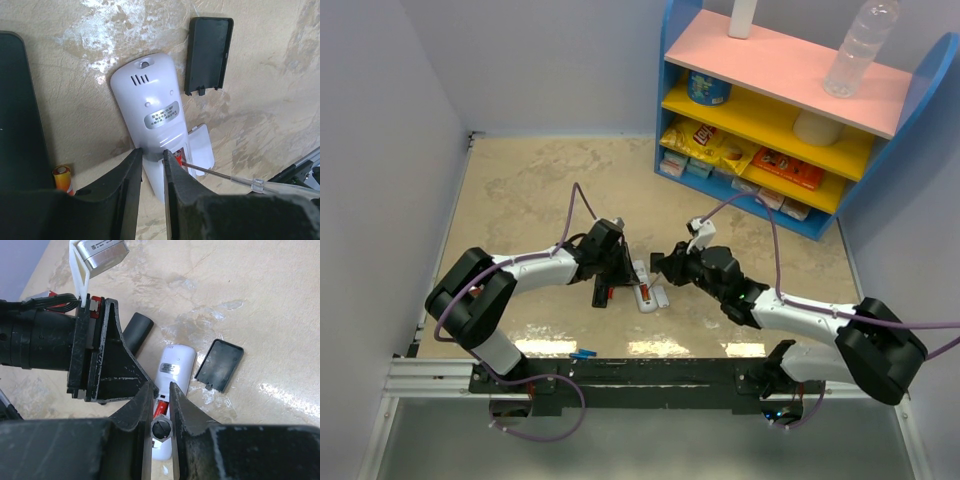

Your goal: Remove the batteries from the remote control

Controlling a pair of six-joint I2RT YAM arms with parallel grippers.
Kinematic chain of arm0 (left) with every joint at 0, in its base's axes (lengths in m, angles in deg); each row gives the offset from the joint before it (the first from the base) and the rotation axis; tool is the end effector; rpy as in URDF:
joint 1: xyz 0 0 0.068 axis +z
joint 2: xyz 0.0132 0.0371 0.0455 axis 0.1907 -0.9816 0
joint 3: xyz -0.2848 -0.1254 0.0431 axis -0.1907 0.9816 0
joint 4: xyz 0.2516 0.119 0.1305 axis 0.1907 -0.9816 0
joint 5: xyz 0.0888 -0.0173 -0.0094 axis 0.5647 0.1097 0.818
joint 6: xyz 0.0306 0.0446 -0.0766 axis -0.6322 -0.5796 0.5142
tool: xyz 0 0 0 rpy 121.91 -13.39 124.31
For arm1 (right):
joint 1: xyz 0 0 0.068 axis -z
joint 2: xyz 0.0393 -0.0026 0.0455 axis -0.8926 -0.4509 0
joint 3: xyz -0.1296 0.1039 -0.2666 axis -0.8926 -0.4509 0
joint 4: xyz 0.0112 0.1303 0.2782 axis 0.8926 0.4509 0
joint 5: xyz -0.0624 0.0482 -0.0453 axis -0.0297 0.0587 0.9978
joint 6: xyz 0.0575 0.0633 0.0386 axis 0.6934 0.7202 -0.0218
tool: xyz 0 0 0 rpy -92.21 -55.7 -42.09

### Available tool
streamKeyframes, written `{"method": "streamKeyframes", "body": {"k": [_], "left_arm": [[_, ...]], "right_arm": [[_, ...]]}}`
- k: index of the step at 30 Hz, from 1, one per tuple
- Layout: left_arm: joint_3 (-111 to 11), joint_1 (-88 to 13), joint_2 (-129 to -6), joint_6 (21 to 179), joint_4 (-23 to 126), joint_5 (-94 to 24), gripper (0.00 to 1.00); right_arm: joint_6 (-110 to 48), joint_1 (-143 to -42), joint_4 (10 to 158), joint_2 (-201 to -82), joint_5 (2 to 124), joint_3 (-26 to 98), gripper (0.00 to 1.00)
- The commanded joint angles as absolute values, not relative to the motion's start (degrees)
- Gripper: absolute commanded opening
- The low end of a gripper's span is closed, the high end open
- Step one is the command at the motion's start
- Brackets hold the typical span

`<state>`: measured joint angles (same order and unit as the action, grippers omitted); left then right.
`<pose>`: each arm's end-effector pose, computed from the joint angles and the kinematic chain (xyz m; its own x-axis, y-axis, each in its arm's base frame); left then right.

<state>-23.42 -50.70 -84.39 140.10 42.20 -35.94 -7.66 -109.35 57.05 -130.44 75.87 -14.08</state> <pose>0.2768 -0.2476 0.1201 -0.9373 -0.2317 -0.2606 -0.0555 0.8369 -0.5445 0.2259 0.2239 0.1911 -0.5141 0.1875 -0.8370 -0.4628 0.7609 0.4547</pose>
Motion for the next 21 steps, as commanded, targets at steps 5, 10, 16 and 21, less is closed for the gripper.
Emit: {"method": "streamKeyframes", "body": {"k": [5,10,16,21], "left_arm": [[-20.9,-51.33,-84.65,142.03,43.94,-39.56,0.27],[-20.9,-51.25,-84.3,142.39,43.94,-40.44,0.28],[-20.81,-51.25,-83.07,142.48,43.23,-40.0,0.28],[-21.17,-51.25,-82.89,142.21,42.44,-39.74,0.28]], "right_arm": [[-5.76,-108.55,49.52,-127.51,72.45,-17.29,0.0],[-6.54,-108.55,48.72,-125.57,70.86,-17.12,0.0],[-7.16,-108.46,48.37,-126.89,70.86,-16.33,0.0],[-6.99,-108.55,48.72,-128.39,70.86,-15.8,0.0]]}}
